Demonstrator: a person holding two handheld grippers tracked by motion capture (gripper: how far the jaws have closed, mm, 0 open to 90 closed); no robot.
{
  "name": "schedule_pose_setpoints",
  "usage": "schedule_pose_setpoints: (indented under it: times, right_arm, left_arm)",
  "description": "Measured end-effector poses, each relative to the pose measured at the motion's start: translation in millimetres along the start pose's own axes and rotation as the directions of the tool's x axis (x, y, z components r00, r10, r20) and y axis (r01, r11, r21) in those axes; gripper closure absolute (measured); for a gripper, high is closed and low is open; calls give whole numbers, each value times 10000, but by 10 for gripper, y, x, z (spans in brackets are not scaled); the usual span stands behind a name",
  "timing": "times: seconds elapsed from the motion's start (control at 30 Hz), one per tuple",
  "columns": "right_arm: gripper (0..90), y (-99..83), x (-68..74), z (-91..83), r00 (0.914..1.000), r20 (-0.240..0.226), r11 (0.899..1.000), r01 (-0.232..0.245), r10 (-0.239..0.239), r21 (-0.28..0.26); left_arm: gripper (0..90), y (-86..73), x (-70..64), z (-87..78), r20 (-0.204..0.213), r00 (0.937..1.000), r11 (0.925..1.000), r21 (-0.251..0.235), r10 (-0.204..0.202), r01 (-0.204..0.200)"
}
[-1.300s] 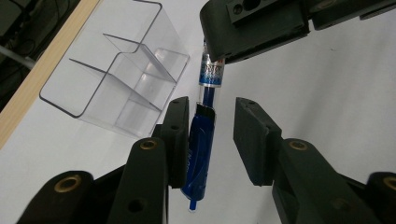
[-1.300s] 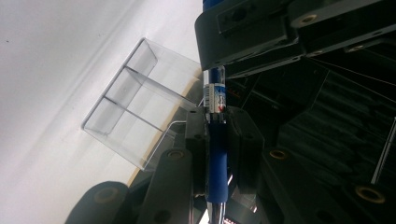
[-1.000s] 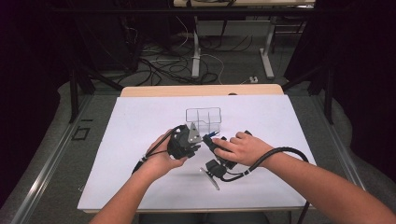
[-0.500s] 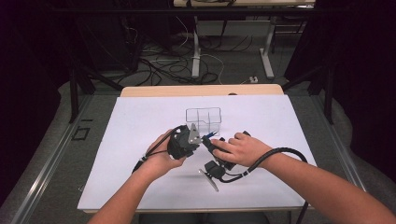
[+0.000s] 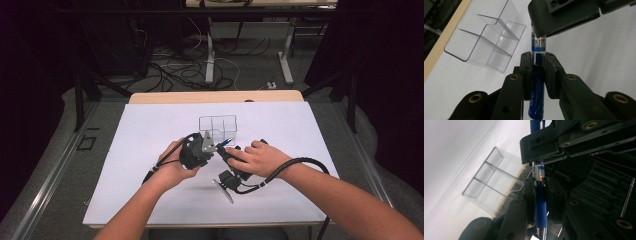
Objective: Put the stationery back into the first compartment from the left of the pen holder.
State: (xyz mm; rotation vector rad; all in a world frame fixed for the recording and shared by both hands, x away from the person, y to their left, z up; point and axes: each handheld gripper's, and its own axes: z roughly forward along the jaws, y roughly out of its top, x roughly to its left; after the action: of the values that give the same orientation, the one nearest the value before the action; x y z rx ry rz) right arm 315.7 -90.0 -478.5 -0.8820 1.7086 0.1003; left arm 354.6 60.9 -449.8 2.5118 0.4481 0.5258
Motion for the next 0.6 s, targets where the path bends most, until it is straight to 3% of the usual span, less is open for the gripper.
schedule_pose_setpoints:
  times: [0.23,0.27,0.3,0.57,0.6]
  right_arm:
    - [664,-7,-18,-5,10000,-33,9998,-67,67,-163]
    - [647,-14,-18,-7,9999,-97,9998,-135,133,-138]
    - [631,-23,-21,-3,9999,-43,9998,-135,134,-155]
    - [476,-100,-46,3,9966,-56,9965,-826,825,-158]
    - [474,-101,-45,5,9942,-89,9940,-1075,1073,-192]
  left_arm:
    - [782,-34,53,57,21,9990,9988,-163,-452,452]
    - [782,-31,76,50,23,9993,9993,-48,-368,368]
    - [781,-36,75,63,1,9978,9976,-236,-657,657]
    - [781,-52,241,57,-204,9882,9874,-496,-1517,1505]
    - [781,-58,270,58,-246,9862,9849,-613,-1635,1618]
